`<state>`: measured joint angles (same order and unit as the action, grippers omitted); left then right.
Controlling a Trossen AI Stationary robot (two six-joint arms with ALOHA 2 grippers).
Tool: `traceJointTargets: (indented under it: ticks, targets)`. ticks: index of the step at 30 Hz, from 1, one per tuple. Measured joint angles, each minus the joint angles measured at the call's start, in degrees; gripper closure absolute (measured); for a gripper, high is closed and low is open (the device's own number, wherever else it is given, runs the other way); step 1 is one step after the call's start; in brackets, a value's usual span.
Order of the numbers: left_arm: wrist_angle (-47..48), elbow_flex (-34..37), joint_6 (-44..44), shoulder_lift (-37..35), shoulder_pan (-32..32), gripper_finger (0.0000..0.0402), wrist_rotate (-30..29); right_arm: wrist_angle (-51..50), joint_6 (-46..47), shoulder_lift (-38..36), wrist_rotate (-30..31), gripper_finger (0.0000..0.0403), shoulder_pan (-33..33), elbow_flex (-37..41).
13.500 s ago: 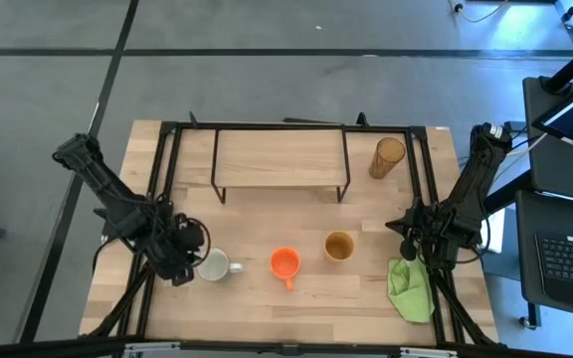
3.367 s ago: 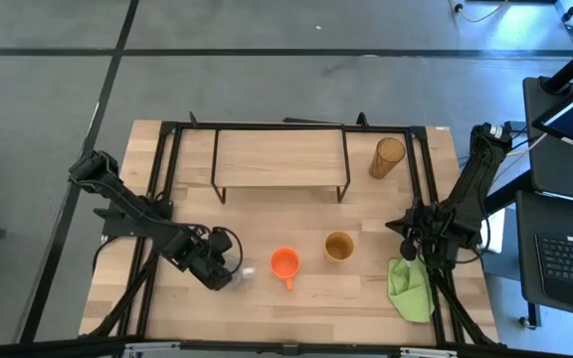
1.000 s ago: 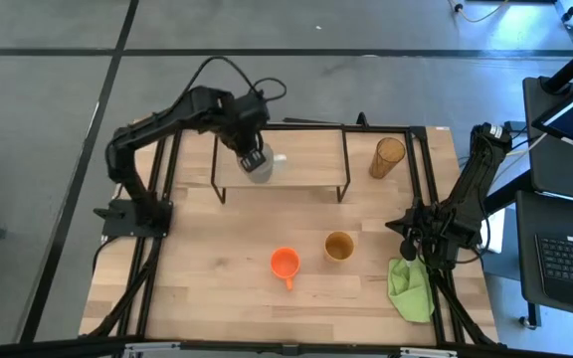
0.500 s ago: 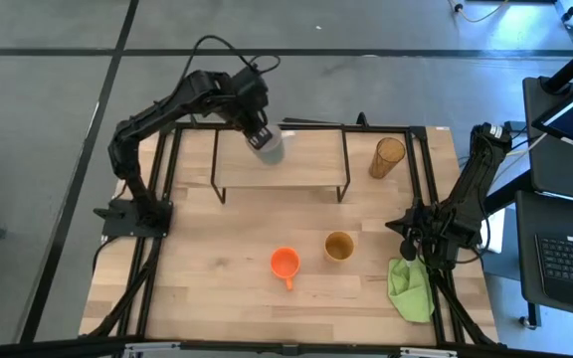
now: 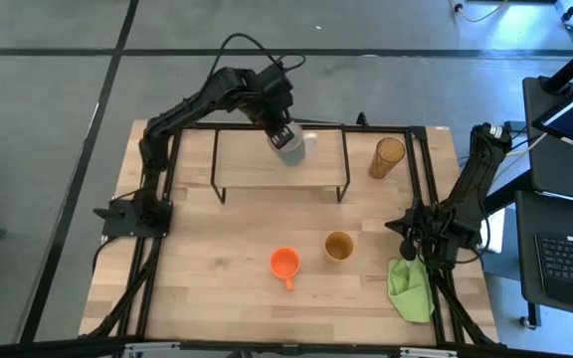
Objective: Stack small to large cups/mugs on shelf
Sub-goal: Put the blue mug on the shelf
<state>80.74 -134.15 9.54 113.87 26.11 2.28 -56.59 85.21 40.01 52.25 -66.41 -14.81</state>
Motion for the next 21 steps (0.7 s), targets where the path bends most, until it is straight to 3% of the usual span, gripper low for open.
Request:
traceJointTargets:
  ticks: [9, 21]
  targets:
    - [1.70, 0.85, -0.29, 1.32, 0.62, 0.0381, -0.24, 0.14, -0.02, -0.02, -0.90, 0.0386, 0.00, 0.00]
    - [-2.15, 0.82, -27.00, 1.30, -3.43, 0.0381, -2.24, 0.19, -0.02, -0.02, -1.42, 0.0386, 0.00, 0.00]
